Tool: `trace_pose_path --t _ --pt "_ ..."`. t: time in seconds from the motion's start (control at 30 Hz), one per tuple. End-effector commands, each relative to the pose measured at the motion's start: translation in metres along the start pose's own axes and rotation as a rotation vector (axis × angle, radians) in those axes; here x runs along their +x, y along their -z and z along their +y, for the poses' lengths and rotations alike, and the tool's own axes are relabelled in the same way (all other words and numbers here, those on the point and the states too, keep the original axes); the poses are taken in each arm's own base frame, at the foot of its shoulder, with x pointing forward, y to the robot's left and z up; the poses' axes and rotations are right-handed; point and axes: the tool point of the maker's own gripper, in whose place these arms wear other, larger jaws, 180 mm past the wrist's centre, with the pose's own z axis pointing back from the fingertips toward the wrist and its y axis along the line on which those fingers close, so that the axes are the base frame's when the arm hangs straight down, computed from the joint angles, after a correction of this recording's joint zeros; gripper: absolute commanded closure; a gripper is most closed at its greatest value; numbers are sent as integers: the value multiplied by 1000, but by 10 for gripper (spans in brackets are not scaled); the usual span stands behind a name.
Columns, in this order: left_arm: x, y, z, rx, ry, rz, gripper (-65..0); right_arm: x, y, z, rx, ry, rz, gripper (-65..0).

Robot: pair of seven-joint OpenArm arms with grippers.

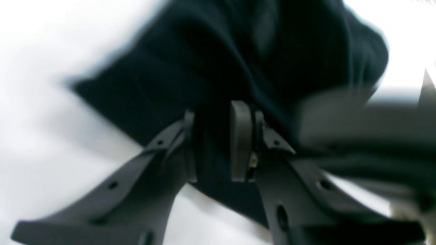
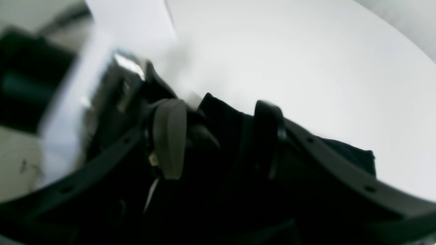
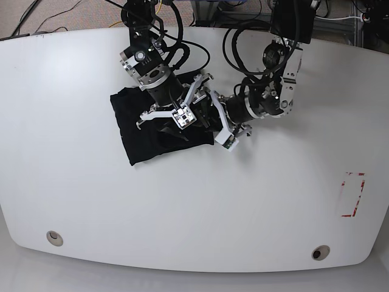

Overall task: Layout the t-shirt on the table in an organized manner, then fold the t-shirt properly
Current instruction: 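Adjust the square with both grippers, then withdraw the left gripper, then grasp opposite corners of the black bundle with both grippers and rotate it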

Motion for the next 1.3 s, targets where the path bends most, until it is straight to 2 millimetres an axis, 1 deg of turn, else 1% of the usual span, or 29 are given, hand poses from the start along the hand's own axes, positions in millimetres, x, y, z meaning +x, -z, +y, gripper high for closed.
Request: trace_pose_path --t 0.0,0.1,0.27,0.37,0.4,0.43,0.5,0.57,0.63,0.7,0.8,0.83,0.87,0.93,0.97,1.07,1.17,1.27 --pt "35 -11 7 11 17 -113 -122 12 -2 -2 -1 -9 -38 -314" --pt "32 -17 14 28 28 -102 -122 9 -3 -5 -4 -21 -32 -314" --pt "29 -24 25 49 46 -83 -122 11 -2 -12 -16 -35 -35 -314" --pt "28 -29 32 66 46 -82 -122 5 -5 -31 -65 -17 -23 -314" --pt "30 -32 36 79 42 -90 -122 6 -5 -43 -91 -17 -25 -314" --pt "31 -33 38 84 41 -94 -122 6 -5 -47 -100 -17 -26 -314" --pt "38 -38 42 101 45 -115 -122 6 -7 -67 -147 -16 -24 -314" --pt "43 -42 42 107 54 -130 -122 2 -7 -79 -169 -16 -14 -314" --pt "48 -43 38 104 66 -143 -121 4 -6 -89 -174 -29 -16 -315" --pt "52 -41 28 85 86 -150 -121 1 -6 -102 -171 -55 -2 -315" --pt "52 -33 6 37 106 -149 -121 -10 -2 -114 -153 -78 46 -315" --pt "53 -27 -9 2 116 -151 -121 -15 1 -123 -149 -82 72 -314" --pt "53 -25 -13 -8 118 -149 -121 -17 2 -126 -153 -81 80 -314" --pt "55 -17 -34 -57 136 -153 -121 -22 7 -142 -163 -54 97 -314" --pt "55 -15 -40 -70 138 -152 -121 -23 7 -145 -162 -42 95 -314" --pt "44 -5 -64 -127 133 -131 -121 -31 11 -156 -143 0 114 -314" --pt "37 3 -90 -186 125 -122 -121 -41 14 -171 -121 26 141 -312" --pt "26 8 -107 -221 123 -98 -121 -52 16 -179 -99 63 153 -312"
